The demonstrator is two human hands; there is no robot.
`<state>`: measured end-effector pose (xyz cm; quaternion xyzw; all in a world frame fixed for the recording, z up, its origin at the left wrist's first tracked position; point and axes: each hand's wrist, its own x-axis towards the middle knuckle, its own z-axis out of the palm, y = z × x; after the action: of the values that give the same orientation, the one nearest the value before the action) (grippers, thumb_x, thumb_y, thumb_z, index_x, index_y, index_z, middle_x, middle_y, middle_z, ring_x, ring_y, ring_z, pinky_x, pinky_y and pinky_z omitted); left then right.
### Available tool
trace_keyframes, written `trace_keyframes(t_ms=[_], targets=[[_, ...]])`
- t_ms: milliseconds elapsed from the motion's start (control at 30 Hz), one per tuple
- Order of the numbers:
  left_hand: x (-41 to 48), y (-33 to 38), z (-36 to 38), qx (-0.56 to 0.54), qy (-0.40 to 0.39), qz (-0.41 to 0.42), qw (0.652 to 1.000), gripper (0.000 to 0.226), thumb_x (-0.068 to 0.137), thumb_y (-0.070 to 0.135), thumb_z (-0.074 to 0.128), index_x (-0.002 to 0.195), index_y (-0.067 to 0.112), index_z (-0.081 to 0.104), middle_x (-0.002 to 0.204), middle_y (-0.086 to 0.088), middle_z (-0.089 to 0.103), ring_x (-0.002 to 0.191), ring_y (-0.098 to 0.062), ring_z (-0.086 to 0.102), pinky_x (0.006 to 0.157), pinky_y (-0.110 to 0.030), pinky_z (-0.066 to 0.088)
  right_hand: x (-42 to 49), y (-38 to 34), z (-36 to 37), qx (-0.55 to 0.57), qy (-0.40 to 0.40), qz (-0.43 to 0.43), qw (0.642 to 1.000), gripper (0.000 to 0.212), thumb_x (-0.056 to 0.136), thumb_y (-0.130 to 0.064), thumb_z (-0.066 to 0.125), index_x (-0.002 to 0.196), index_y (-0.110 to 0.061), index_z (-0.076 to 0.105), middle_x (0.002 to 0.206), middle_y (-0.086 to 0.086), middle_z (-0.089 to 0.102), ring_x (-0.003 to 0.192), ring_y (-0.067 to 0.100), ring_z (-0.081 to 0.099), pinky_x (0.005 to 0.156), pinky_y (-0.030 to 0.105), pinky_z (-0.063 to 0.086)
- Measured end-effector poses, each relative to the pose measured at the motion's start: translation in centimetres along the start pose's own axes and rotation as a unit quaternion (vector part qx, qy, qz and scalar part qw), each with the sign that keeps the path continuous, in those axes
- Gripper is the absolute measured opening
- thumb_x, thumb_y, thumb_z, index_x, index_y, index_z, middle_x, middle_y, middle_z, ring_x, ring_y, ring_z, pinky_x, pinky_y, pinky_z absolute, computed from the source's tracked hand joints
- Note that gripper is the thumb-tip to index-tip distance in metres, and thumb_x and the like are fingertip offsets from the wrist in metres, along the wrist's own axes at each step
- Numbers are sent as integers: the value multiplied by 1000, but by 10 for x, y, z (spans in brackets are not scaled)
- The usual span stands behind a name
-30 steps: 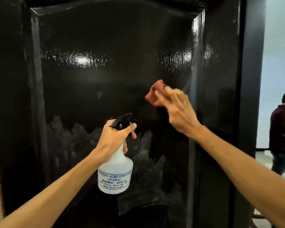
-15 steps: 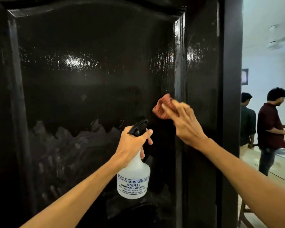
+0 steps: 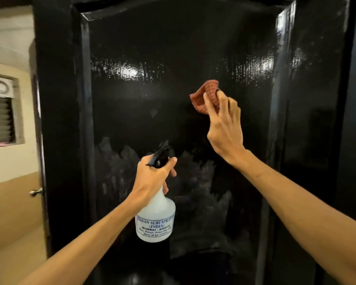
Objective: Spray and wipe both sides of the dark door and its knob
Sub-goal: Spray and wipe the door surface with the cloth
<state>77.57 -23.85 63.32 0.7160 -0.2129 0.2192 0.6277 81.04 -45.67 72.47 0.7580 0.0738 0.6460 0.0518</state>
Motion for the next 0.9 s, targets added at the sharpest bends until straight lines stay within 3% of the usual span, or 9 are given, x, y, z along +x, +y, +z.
trace_keyframes(t_ms=[67, 167, 233, 367, 467, 600, 767, 833, 900], targets=[[-1, -5, -13, 22, 17, -2, 1000, 26, 102, 27, 68, 91, 3, 71, 75, -11, 75, 34, -25, 51, 64, -51, 60, -8, -28, 11, -2, -9, -68, 998, 74, 82, -6, 47, 155, -8, 39, 151, 23, 35, 125, 40, 35, 106, 48, 33], [-6, -14, -49, 46, 52, 0, 998, 29, 101, 28, 70, 88, 2, 70, 75, -11, 75, 35, -28, 52, 55, -46, 56, -35, -71, 21, -2, -98, -236, 967, 72, 79, -7, 46, 151, -10, 46, 151, 20, 38, 126, 37, 38, 108, 48, 37], [-6, -16, -64, 53, 58, 5, 997, 26, 100, 28, 71, 87, 5, 71, 79, -11, 76, 34, -28, 52, 51, -45, 54, -15, -75, 20, 6, -86, -220, 972, 72, 79, -5, 53, 150, -12, 48, 151, 18, 42, 124, 37, 40, 107, 47, 40], [-8, -26, -110, 61, 100, 7, 993, 24, 100, 27, 71, 89, 7, 71, 79, -12, 76, 35, -26, 53, 44, -33, 49, 40, -111, 18, 4, -26, -82, 996, 71, 82, -3, 51, 152, -6, 43, 151, 23, 40, 120, 39, 39, 102, 48, 39], [-14, -42, -134, 73, 125, 1, 989, 22, 100, 27, 71, 89, 7, 71, 78, -10, 76, 36, -30, 54, 45, -33, 49, -3, -159, 38, 8, -50, -195, 979, 68, 83, -8, 42, 151, -4, 43, 150, 25, 42, 121, 40, 39, 103, 50, 40], [-30, -61, -151, 89, 136, -8, 987, 22, 100, 26, 71, 87, 7, 72, 77, -10, 76, 37, -30, 57, 49, -41, 54, -56, -199, 46, -47, -149, -385, 910, 64, 83, -13, 32, 142, -12, 56, 149, 18, 49, 125, 36, 47, 103, 45, 39], [-37, -72, -180, 115, 164, -27, 979, 28, 101, 26, 71, 81, 6, 71, 78, -6, 77, 35, -29, 57, 54, -47, 57, 13, -229, 46, -12, -110, -250, 962, 70, 79, -7, 38, 148, -8, 46, 151, 20, 41, 125, 38, 43, 104, 46, 38], [-39, -77, -188, 113, 173, -25, 978, 27, 101, 25, 70, 82, 5, 70, 76, -8, 76, 34, -28, 56, 53, -45, 55, -12, -247, 56, -19, -112, -281, 953, 67, 85, -7, 34, 151, -4, 41, 153, 23, 37, 126, 41, 43, 105, 49, 37], [-44, -81, -192, 106, 176, -20, 979, 24, 100, 25, 71, 85, 6, 71, 76, -9, 76, 34, -27, 56, 50, -43, 53, -67, -258, 64, -32, -140, -368, 918, 59, 91, -10, 31, 148, -6, 45, 153, 23, 36, 128, 40, 44, 106, 49, 36]])
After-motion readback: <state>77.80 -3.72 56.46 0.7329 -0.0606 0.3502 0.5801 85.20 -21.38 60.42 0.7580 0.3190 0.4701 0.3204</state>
